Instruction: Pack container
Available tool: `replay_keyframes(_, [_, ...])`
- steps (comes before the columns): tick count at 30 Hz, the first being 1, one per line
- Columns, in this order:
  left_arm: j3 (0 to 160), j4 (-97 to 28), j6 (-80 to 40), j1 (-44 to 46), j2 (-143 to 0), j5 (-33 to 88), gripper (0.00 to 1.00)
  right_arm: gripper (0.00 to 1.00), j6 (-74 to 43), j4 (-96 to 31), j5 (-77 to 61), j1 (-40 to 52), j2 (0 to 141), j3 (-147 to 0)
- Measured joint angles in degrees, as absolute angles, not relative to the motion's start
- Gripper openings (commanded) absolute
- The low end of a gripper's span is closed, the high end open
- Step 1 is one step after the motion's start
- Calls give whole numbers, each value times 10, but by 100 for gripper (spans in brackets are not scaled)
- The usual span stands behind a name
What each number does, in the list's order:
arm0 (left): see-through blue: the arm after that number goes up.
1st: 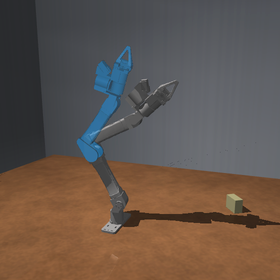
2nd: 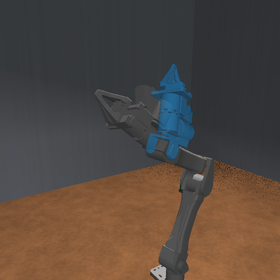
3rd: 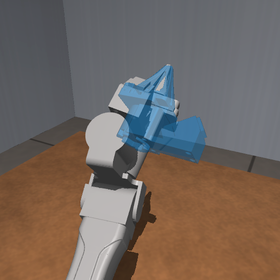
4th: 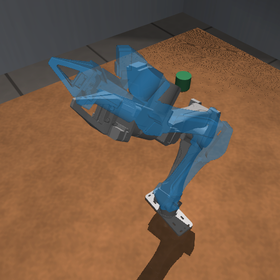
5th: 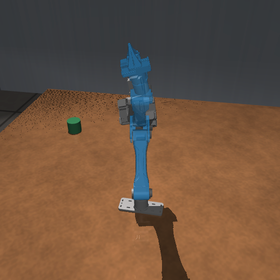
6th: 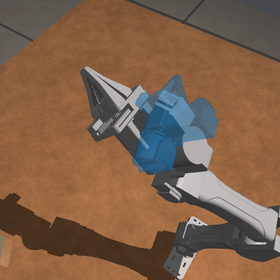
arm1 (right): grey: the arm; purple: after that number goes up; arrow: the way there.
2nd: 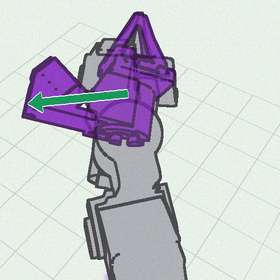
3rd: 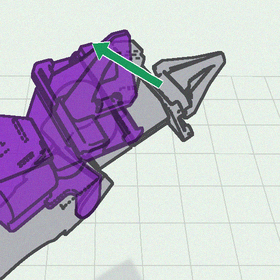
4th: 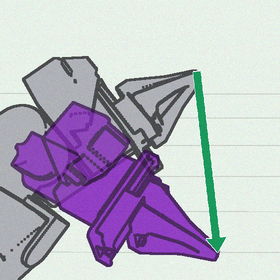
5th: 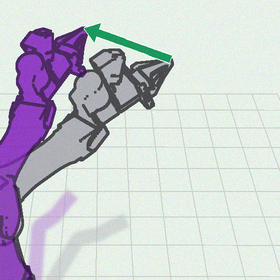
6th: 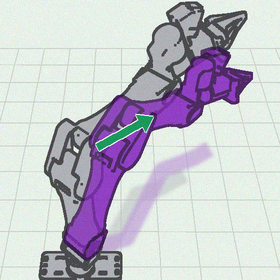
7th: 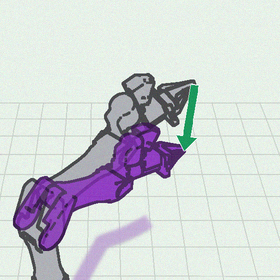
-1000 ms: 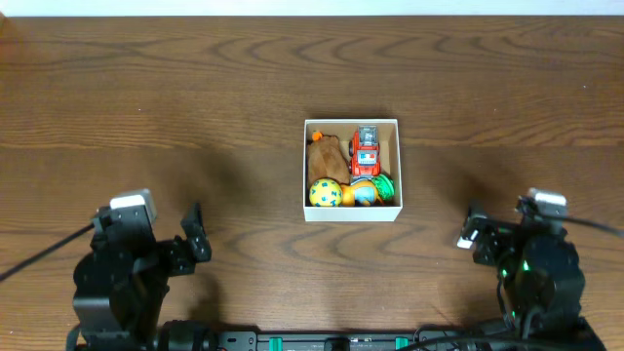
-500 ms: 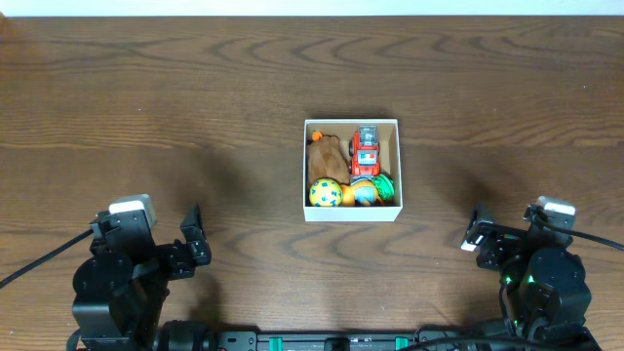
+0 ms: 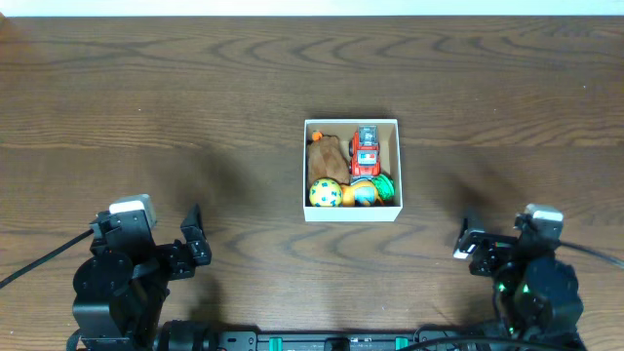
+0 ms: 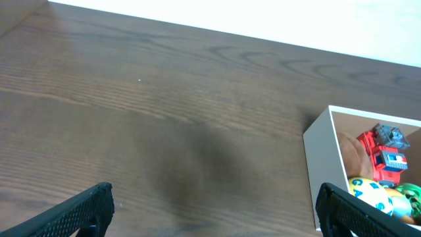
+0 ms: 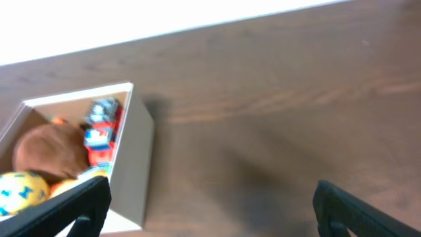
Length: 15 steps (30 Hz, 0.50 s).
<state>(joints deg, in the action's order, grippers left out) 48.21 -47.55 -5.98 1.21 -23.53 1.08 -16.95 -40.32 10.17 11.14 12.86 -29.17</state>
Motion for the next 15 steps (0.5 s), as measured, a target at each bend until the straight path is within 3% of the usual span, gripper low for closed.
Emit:
replay_keyframes(6, [482,-476,-60,12,-235,11,98,99,-135,-227,51,81,23,-158])
replay_keyframes(12, [482,-476,-60,12,-235,11,98,99,-107,-34,33,53,7,-47])
replay_keyframes(15, [482,-476,-60,12,-235,11,98,99,-93,-29,30,50,7,-15])
